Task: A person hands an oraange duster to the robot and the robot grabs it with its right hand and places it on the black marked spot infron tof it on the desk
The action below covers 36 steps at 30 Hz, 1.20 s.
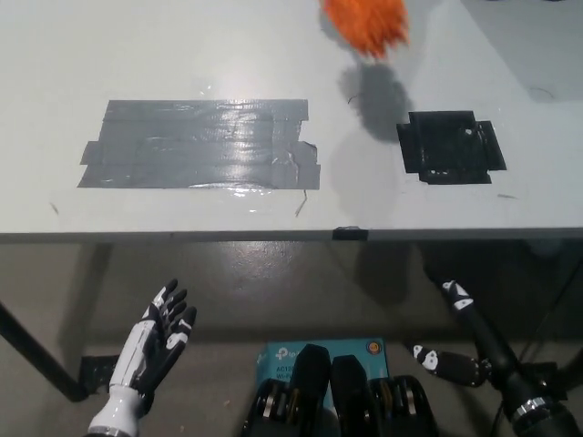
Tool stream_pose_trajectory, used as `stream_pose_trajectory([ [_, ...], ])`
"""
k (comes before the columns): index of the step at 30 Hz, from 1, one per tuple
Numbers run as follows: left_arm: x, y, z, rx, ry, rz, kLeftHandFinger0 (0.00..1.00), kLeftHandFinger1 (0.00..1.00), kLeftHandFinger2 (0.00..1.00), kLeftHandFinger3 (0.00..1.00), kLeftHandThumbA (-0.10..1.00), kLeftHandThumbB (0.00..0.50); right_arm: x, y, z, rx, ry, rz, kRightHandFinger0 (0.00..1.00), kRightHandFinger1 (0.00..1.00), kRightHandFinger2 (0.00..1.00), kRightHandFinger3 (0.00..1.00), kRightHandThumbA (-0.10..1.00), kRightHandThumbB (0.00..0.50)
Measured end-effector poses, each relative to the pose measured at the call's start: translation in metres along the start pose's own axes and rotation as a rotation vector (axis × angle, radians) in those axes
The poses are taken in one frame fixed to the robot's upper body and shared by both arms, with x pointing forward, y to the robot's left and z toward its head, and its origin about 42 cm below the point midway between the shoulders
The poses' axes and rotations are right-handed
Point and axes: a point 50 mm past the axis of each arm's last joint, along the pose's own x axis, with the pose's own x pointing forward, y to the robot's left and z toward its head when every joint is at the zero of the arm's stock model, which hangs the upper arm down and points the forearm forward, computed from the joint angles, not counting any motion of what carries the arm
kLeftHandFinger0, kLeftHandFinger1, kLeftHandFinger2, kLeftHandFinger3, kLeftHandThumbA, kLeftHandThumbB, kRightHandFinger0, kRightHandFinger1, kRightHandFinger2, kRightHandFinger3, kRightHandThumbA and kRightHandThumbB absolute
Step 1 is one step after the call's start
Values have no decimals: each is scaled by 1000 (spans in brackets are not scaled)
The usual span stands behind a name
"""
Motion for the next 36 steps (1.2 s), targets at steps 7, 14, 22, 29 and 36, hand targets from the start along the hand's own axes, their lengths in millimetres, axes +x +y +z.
stream_pose_trajectory([
  [7, -7, 0, -6, -2, 19, -4, 1000, 1000, 1000, 1000, 639, 129, -1, -38, 52, -54, -157, -214, 1000, 1000, 1000, 1000, 948, 266],
  [14, -7, -2, -4, -7, 10, -8, 1000, 1000, 1000, 1000, 651, 129, 25, -90, 133, -171, -337, -387, 1000, 1000, 1000, 1000, 1000, 319],
  [22, -7, -2, -3, -5, 9, -9, 1000, 1000, 1000, 1000, 679, 142, 80, -124, 198, -226, -348, -464, 1000, 1000, 1000, 1000, 1000, 327],
  [29, -6, -3, -2, -4, 5, -10, 1000, 1000, 1000, 1000, 689, 143, 142, -130, 214, -247, -216, -426, 1000, 1000, 1000, 1000, 940, 336],
  [36, -4, -3, -1, -4, 1, -11, 1000, 1000, 1000, 1000, 690, 159, 196, -129, 191, -251, -13, -347, 1000, 1000, 1000, 1000, 974, 372],
])
